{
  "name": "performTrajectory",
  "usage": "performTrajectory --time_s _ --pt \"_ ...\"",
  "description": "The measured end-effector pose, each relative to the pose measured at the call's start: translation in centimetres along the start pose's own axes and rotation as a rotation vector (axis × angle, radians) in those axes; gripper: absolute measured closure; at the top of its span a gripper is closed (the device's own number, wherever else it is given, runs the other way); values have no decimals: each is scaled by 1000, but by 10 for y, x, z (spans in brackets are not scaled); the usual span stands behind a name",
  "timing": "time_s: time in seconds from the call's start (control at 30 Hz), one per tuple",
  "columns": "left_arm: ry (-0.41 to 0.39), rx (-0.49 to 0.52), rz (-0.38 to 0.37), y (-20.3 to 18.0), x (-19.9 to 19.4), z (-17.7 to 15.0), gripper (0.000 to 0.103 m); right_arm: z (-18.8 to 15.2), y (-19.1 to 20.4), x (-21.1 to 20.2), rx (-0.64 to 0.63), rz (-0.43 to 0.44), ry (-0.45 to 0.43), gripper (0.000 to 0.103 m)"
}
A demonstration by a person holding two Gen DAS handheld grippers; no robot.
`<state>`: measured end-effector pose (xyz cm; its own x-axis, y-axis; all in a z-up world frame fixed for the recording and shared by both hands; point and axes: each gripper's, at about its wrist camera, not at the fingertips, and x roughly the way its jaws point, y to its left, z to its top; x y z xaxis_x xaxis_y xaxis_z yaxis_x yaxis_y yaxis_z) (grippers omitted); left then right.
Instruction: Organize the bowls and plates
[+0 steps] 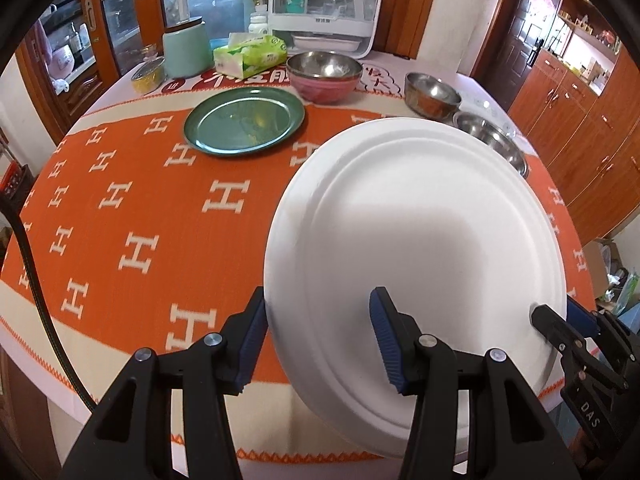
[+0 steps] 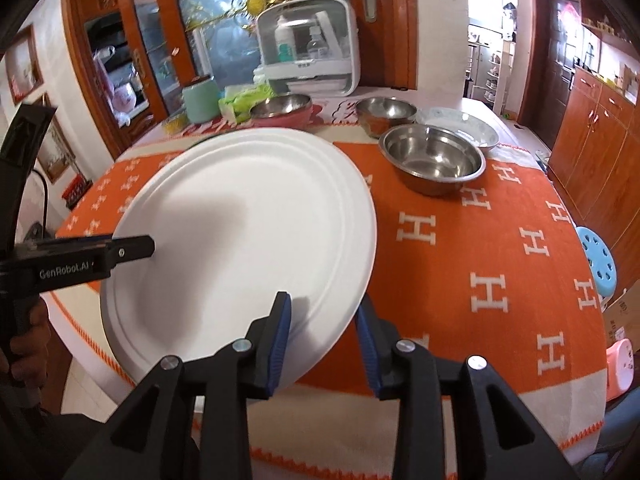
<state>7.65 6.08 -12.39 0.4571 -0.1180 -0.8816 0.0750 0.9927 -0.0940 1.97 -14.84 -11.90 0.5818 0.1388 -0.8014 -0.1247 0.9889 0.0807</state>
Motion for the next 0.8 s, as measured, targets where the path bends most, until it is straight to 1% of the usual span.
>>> performTrajectory --time_s 0.1,0.27,0.5,0.8 --pt "29 0 10 0 5 -11 54 -8 3 2 -16 -12 33 67" --pt "74 -11 17 -1 12 -25 54 -21 3 11 -18 -6 93 67" --pt "117 5 38 -2 28 -40 54 -34 6 24 -31 -27 138 66" --pt "183 1 38 -3 50 -49 54 -44 2 43 -33 -46 192 66"
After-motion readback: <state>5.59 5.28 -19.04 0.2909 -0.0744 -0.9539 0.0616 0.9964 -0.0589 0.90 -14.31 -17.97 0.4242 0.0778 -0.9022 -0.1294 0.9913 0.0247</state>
